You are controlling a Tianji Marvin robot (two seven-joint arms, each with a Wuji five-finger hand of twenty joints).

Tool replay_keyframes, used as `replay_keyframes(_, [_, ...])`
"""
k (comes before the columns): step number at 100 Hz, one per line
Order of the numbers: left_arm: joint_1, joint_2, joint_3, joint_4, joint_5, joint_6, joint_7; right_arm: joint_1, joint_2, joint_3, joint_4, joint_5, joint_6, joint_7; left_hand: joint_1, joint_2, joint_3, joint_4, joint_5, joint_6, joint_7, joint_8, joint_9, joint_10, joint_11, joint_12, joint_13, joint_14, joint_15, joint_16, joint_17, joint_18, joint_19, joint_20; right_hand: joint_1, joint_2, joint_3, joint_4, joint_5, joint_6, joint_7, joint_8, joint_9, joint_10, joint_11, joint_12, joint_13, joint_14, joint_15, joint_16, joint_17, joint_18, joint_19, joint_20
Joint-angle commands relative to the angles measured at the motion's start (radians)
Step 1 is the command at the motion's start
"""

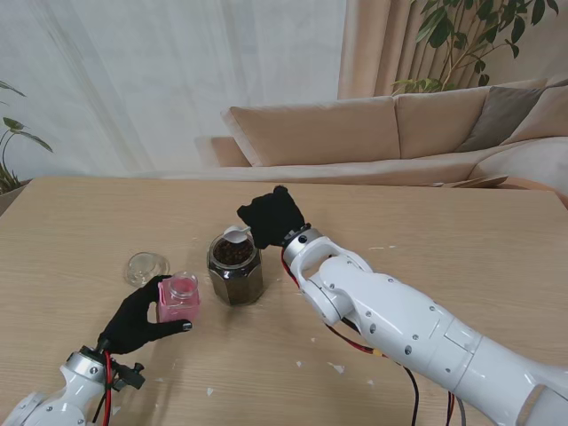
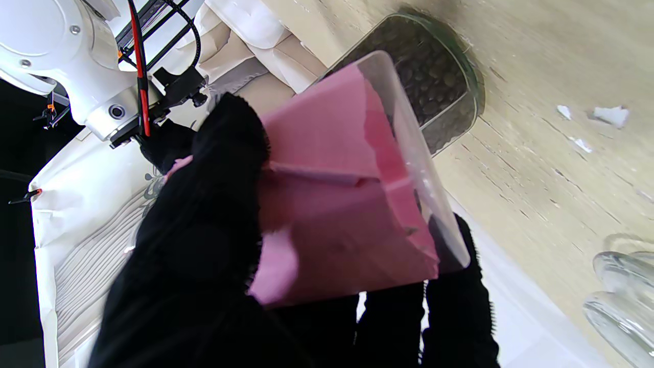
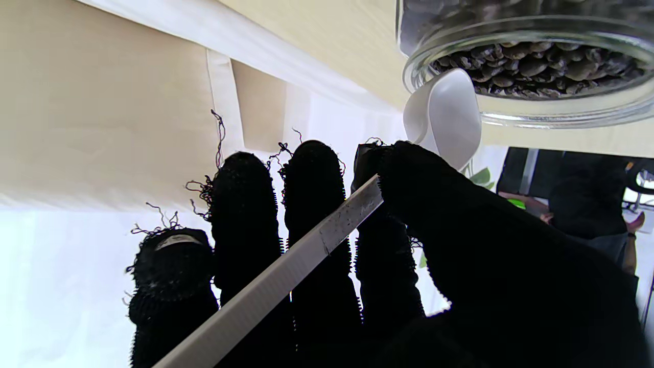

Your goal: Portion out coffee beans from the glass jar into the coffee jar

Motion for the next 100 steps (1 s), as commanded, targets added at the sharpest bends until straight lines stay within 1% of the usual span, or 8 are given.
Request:
replay_keyframes(1, [0.005, -0.005, -0.002, -0.004, -0.004, -0.006, -0.017, 0.010, 0.000, -0.008, 0.003, -0.004, 0.002, 0.031, 0.184, 0.167, 0.264, 0.051, 0.070, -0.171, 0.198, 0.092, 0.087, -0.108, 0.152, 0.052, -0.023, -0.005, 0.016, 0.006, 0.002, -0.012, 0.023, 0.027, -0.007, 0.000, 0.019, 0.007, 0.038, -0.030, 0.020, -0.009, 0.047, -0.013, 0.027, 0.014, 0.030, -0.012, 0.027, 0.018, 0.005, -0.008, 0.052, 0.003])
replay_keyframes(24, [0.005, -0.004, -0.004, -0.004, -0.006, -0.008, -0.021, 0.029, 0.004, -0.030, -0.007, 0.008, -0.004, 0.100, 0.183, 0.167, 0.264, 0.051, 0.070, -0.171, 0.198, 0.093, 0.086, -0.110, 0.151, 0.052, -0.023, -0.005, 0.016, 0.006, 0.002, -0.011, 0.023, 0.026, -0.005, 0.000, 0.017, 0.012, 0.037, -0.032, 0.021, -0.009, 0.047, -0.017, 0.030, 0.018, 0.028, -0.019, 0.026, 0.019, 0.005, -0.008, 0.052, 0.002])
replay_keyframes(46, [0.005, -0.004, -0.005, -0.002, -0.007, -0.010, -0.022, 0.031, 0.010, -0.022, -0.039, 0.039, -0.012, 0.174, 0.183, 0.166, 0.264, 0.051, 0.070, -0.172, 0.198, 0.093, 0.086, -0.109, 0.151, 0.052, -0.024, -0.006, 0.015, 0.005, 0.002, -0.011, 0.023, 0.026, 0.000, 0.000, 0.014, 0.015, 0.034, -0.028, 0.021, -0.007, 0.046, -0.019, 0.036, 0.025, 0.026, -0.019, 0.030, 0.022, 0.005, -0.009, 0.053, 0.002])
replay_keyframes(55, [0.005, -0.004, -0.005, -0.002, -0.007, -0.010, -0.022, 0.029, 0.012, -0.015, -0.049, 0.049, -0.013, 0.189, 0.183, 0.167, 0.264, 0.051, 0.069, -0.172, 0.198, 0.093, 0.086, -0.110, 0.151, 0.052, -0.023, -0.006, 0.016, 0.005, 0.002, -0.011, 0.022, 0.026, 0.009, 0.014, -0.010, 0.003, 0.035, -0.023, 0.011, -0.019, 0.048, -0.025, 0.040, 0.033, 0.028, -0.019, 0.036, 0.028, 0.002, -0.007, 0.055, 0.003])
replay_keyframes(70, [0.006, -0.003, -0.005, -0.004, -0.007, -0.007, -0.024, 0.020, 0.014, -0.003, -0.063, 0.048, -0.012, 0.195, 0.183, 0.166, 0.264, 0.052, 0.070, -0.172, 0.197, 0.093, 0.086, -0.109, 0.150, 0.052, -0.024, -0.006, 0.015, 0.005, 0.001, -0.011, 0.022, 0.026, 0.007, 0.023, -0.023, 0.000, 0.034, -0.022, 0.003, -0.034, 0.047, -0.029, 0.039, 0.037, 0.029, -0.021, 0.038, 0.031, 0.003, -0.009, 0.056, 0.004])
replay_keyframes(80, [0.005, -0.003, -0.003, -0.005, -0.004, -0.003, -0.025, 0.010, 0.014, 0.009, -0.072, 0.064, -0.014, 0.200, 0.183, 0.166, 0.264, 0.052, 0.069, -0.173, 0.196, 0.093, 0.084, -0.110, 0.149, 0.052, -0.025, -0.006, 0.015, 0.004, 0.001, -0.011, 0.022, 0.026, 0.000, 0.029, -0.032, 0.000, 0.031, -0.011, -0.012, -0.068, 0.045, -0.035, 0.031, 0.037, 0.026, -0.021, 0.035, 0.031, 0.003, -0.009, 0.056, 0.005])
replay_keyframes(88, [0.005, -0.002, -0.002, -0.005, -0.003, -0.002, -0.026, 0.006, 0.017, 0.016, -0.083, 0.074, -0.018, 0.216, 0.182, 0.166, 0.264, 0.052, 0.068, -0.173, 0.196, 0.093, 0.084, -0.110, 0.149, 0.052, -0.026, -0.006, 0.014, 0.004, 0.000, -0.012, 0.021, 0.025, -0.017, 0.028, -0.046, 0.000, 0.018, -0.001, -0.022, -0.118, 0.040, -0.049, 0.026, 0.039, 0.026, -0.026, 0.030, 0.031, 0.003, -0.012, 0.055, 0.005])
replay_keyframes(100, [0.005, -0.002, -0.001, -0.006, -0.001, 0.000, -0.027, 0.002, 0.018, 0.022, -0.088, 0.082, -0.019, 0.224, 0.182, 0.166, 0.263, 0.052, 0.067, -0.173, 0.195, 0.093, 0.083, -0.111, 0.148, 0.052, -0.026, -0.007, 0.014, 0.004, 0.001, -0.013, 0.021, 0.025, -0.025, 0.024, -0.050, -0.001, -0.003, -0.017, -0.015, -0.122, 0.037, -0.076, 0.031, 0.042, 0.029, -0.039, 0.027, 0.030, 0.009, -0.025, 0.052, 0.003])
